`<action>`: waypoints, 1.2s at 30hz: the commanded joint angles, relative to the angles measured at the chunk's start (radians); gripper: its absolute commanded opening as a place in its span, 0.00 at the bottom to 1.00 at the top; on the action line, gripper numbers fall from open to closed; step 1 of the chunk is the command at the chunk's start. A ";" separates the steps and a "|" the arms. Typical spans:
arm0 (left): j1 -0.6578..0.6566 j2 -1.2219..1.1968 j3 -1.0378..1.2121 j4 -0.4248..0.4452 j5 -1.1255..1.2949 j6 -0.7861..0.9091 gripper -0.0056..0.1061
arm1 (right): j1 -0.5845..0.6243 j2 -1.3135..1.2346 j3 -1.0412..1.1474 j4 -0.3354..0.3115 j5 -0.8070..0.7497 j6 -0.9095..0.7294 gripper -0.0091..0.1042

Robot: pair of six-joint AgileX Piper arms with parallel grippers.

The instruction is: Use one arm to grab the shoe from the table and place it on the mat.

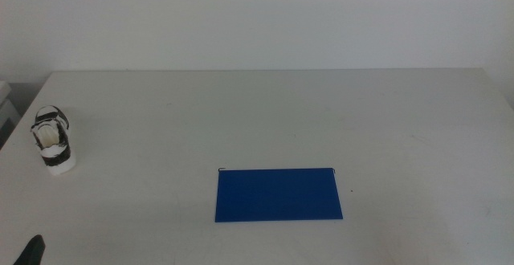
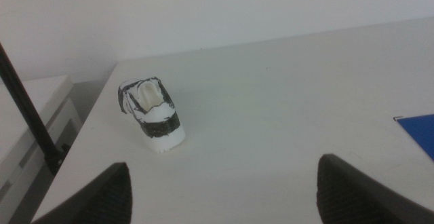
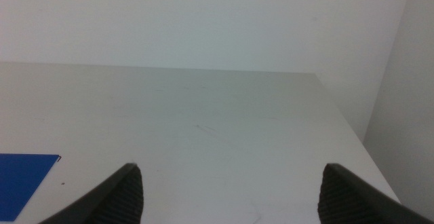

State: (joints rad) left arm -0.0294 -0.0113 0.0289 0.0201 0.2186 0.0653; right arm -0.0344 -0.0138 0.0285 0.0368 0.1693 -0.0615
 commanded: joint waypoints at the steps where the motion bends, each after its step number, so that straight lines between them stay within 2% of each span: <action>1: 0.001 -0.022 -0.006 -0.012 -0.090 -0.016 0.89 | -0.005 -0.020 -0.010 -0.008 -0.079 -0.013 0.67; 9: 0.001 0.144 -0.153 -0.020 -0.079 -0.019 0.89 | -0.005 -0.020 -0.010 -0.008 -0.079 -0.013 0.67; 23: 0.001 0.596 -0.602 -0.020 -0.052 -0.035 0.89 | -0.005 -0.020 -0.010 -0.008 -0.079 -0.013 0.67; 36: 0.001 0.924 -0.978 -0.014 0.122 -0.065 0.89 | -0.005 -0.020 -0.010 -0.008 -0.079 -0.013 0.67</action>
State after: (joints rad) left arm -0.0294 0.8810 -0.8848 0.0130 0.3961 0.0158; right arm -0.0344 -0.0138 0.0285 0.0368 0.1693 -0.0615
